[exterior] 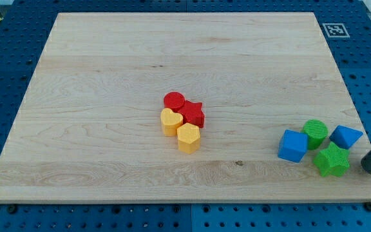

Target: Slightly touch the blue triangle into the green circle

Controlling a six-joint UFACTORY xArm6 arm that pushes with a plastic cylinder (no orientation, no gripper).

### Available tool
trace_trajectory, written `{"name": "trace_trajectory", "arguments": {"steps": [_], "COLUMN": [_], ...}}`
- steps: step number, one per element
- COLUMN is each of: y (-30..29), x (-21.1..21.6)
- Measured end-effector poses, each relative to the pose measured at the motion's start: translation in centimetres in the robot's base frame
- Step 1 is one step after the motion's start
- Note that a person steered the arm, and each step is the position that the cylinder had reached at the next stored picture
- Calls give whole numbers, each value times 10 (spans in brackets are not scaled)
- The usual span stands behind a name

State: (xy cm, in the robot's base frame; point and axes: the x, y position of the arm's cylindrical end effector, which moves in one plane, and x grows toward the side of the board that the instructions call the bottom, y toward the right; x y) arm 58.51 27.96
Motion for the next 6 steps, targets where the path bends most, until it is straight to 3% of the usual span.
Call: {"name": "trace_trajectory", "arguments": {"steps": [1,3,6], "y": [1,-11,-18], "x": [1,-42,-44]}}
